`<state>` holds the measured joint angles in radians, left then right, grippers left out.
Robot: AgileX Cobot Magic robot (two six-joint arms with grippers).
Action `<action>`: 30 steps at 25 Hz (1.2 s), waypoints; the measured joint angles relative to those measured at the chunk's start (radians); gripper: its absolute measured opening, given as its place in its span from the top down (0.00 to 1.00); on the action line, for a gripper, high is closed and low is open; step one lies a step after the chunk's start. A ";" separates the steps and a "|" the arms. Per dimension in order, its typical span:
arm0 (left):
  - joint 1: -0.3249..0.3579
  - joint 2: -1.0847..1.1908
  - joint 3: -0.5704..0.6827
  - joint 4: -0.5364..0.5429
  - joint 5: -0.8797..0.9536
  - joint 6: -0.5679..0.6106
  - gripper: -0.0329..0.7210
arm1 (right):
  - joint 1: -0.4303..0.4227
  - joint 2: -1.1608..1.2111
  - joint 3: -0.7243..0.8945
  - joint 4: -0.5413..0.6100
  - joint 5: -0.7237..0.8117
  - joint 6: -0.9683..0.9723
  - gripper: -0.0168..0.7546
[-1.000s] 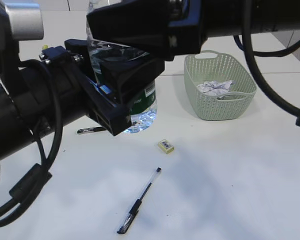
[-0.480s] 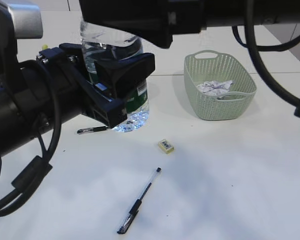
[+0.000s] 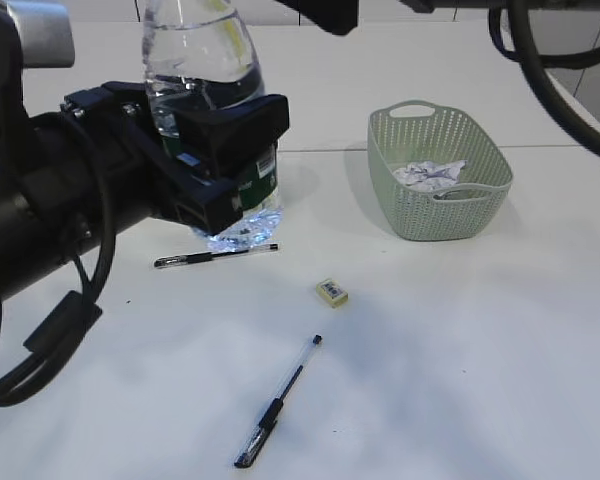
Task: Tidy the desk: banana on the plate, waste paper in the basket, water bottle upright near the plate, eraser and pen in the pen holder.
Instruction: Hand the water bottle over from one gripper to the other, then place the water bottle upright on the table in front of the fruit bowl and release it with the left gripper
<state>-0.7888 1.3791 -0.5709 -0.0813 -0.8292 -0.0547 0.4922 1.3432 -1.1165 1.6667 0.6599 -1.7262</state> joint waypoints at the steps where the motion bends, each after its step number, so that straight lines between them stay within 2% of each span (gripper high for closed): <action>1: 0.009 0.000 0.000 -0.002 0.000 0.005 0.43 | 0.000 -0.002 0.000 0.002 -0.002 0.000 0.17; 6: 0.093 0.000 0.000 -0.007 0.000 0.011 0.43 | 0.000 -0.002 -0.001 0.002 -0.006 0.000 0.17; 19: 0.452 0.000 0.004 -0.012 -0.002 0.081 0.43 | 0.000 -0.002 -0.001 0.002 -0.011 0.000 0.18; 25: 0.598 0.004 0.067 -0.012 -0.103 0.082 0.43 | 0.000 -0.002 -0.001 0.002 -0.014 0.000 0.19; 30: 0.670 0.068 0.093 -0.012 -0.226 0.083 0.43 | 0.000 -0.002 -0.001 0.002 -0.017 0.000 0.19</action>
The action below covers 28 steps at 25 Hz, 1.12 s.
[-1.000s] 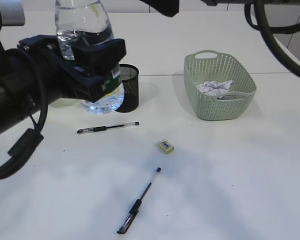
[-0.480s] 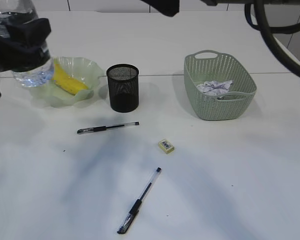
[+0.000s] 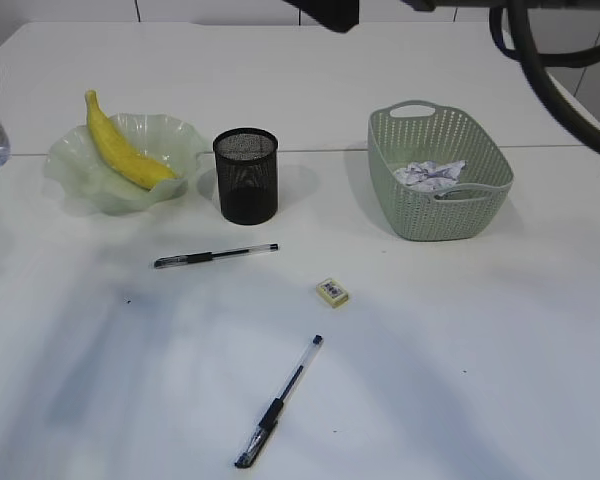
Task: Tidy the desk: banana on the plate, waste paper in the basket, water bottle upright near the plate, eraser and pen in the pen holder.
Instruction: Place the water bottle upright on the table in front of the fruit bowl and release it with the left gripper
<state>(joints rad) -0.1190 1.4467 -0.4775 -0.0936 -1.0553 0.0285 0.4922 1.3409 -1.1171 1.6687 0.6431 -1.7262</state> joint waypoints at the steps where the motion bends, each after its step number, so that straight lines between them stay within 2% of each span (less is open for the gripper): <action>1: 0.008 0.020 0.000 0.000 -0.015 0.000 0.43 | 0.000 0.000 0.000 0.000 0.000 0.000 0.19; 17: 0.019 0.353 -0.011 0.021 -0.030 0.002 0.43 | 0.000 0.000 0.000 -0.026 -0.002 0.000 0.21; 23: 0.019 0.459 -0.086 0.185 -0.030 0.002 0.43 | 0.000 0.000 0.000 -0.030 -0.002 0.000 0.21; 28: 0.019 0.528 -0.140 0.237 -0.030 0.002 0.43 | 0.000 0.000 0.000 -0.049 -0.002 0.000 0.21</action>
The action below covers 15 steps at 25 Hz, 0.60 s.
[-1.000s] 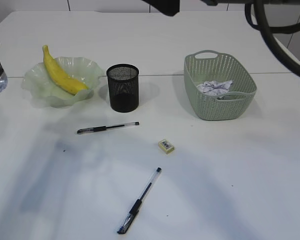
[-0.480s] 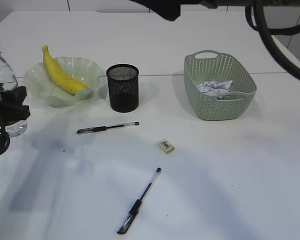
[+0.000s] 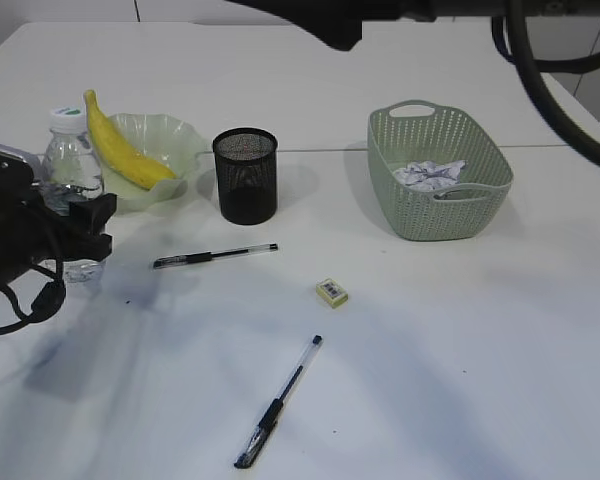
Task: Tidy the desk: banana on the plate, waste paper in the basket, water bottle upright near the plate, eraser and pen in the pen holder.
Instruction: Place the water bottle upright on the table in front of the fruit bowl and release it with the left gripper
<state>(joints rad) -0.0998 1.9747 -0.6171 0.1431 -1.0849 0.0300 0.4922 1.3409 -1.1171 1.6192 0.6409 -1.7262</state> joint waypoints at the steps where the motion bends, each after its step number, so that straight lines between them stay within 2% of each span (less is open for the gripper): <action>1: 0.000 0.009 -0.008 0.002 0.000 0.000 0.43 | 0.000 0.000 0.000 -0.004 0.000 0.000 0.21; 9: 0.000 0.080 -0.101 0.069 -0.004 0.000 0.43 | 0.000 0.000 0.000 -0.023 0.000 0.000 0.21; 15: 0.000 0.111 -0.107 0.078 -0.005 0.000 0.43 | 0.000 0.000 0.000 -0.025 0.000 0.000 0.21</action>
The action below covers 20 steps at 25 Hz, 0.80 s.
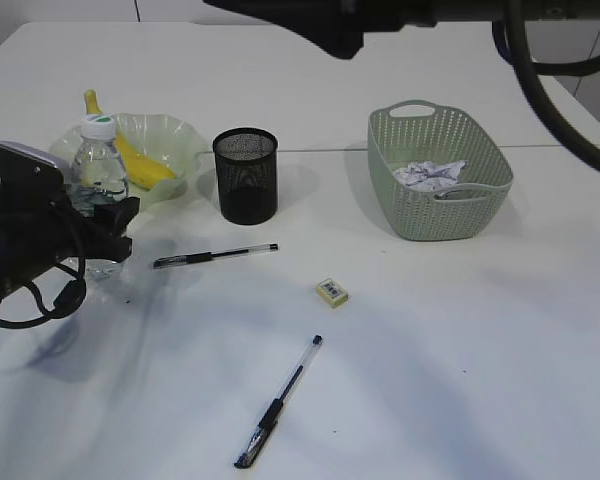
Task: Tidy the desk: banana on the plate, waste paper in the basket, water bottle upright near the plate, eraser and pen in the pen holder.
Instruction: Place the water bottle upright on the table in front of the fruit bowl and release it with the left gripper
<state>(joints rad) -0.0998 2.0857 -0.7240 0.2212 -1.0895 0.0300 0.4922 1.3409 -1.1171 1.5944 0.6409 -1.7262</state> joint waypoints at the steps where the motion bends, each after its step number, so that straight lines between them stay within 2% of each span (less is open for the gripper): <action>1: 0.000 0.003 0.000 0.002 0.000 0.000 0.43 | 0.000 0.000 0.000 0.000 0.000 0.000 0.21; 15: 0.000 0.045 0.007 0.000 -0.050 0.001 0.43 | 0.000 0.000 0.000 0.000 0.000 0.002 0.21; 20: 0.000 0.045 0.035 -0.025 -0.080 0.001 0.40 | 0.000 0.000 0.000 0.000 0.000 0.002 0.21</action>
<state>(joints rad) -0.0998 2.1302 -0.6892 0.1963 -1.1696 0.0307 0.4922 1.3409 -1.1171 1.5944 0.6409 -1.7244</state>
